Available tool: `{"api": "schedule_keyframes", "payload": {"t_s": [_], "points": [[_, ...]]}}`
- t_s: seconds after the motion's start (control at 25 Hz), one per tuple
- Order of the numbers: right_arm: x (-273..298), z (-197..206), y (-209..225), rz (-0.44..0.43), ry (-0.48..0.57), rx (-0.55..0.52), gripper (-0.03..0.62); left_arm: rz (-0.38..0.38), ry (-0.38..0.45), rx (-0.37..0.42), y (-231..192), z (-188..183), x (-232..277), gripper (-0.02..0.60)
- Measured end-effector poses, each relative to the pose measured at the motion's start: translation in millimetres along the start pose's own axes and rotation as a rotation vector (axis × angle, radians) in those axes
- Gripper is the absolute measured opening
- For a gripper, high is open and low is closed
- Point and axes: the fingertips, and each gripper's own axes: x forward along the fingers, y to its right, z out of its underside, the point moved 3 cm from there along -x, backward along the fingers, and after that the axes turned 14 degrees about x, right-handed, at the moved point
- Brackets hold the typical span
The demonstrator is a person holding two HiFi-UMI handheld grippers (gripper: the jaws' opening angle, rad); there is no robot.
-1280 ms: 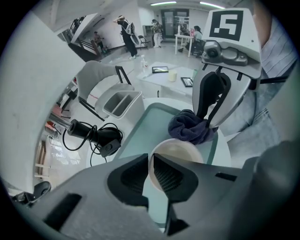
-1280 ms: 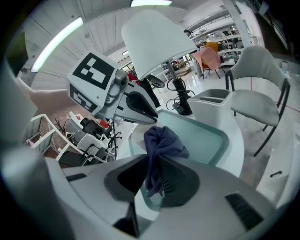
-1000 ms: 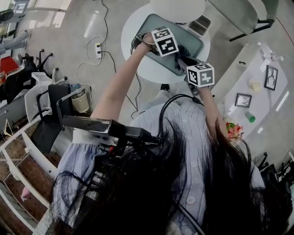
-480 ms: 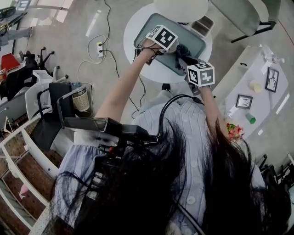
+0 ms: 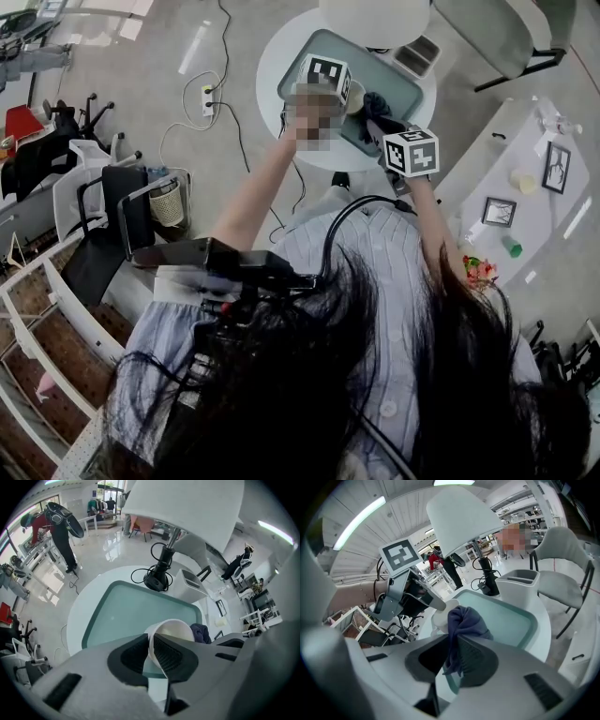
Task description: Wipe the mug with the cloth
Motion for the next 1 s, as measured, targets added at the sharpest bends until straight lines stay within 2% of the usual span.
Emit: {"api": "schedule_keyframes", "payload": {"t_s": [0.08, 0.16, 0.36, 0.48, 0.56, 0.64, 0.84, 1.0], "points": [[0, 0, 1, 0.001, -0.002, 0.004, 0.072, -0.001, 0.013, 0.032, 1, 1, 0, 0.051], [0, 1, 2, 0.002, -0.004, 0.010, 0.069, 0.001, 0.018, 0.118, 3, 0, 6, 0.051], [0, 0, 5, 0.000, -0.008, 0.021, 0.063, -0.050, 0.072, 0.522, 18, -13, -3, 0.052], [0, 1, 5, -0.001, -0.010, 0.024, 0.061, 0.003, 0.108, 0.718, 29, -23, -8, 0.052], [0, 1, 5, -0.001, -0.010, 0.026, 0.060, 0.045, 0.102, 0.843, 34, -27, -7, 0.052], [-1, 2, 4, -0.002, -0.011, 0.027, 0.060, 0.050, 0.074, 0.952, 35, -30, -3, 0.052], [-4, 2, 4, -0.003, -0.007, 0.044, 0.058, 0.082, -0.057, 1.144, 40, -24, 9, 0.052], [-5, 2, 4, -0.013, 0.005, 0.071, 0.055, 0.092, -0.089, 1.187, 42, -19, 14, 0.052]]}}
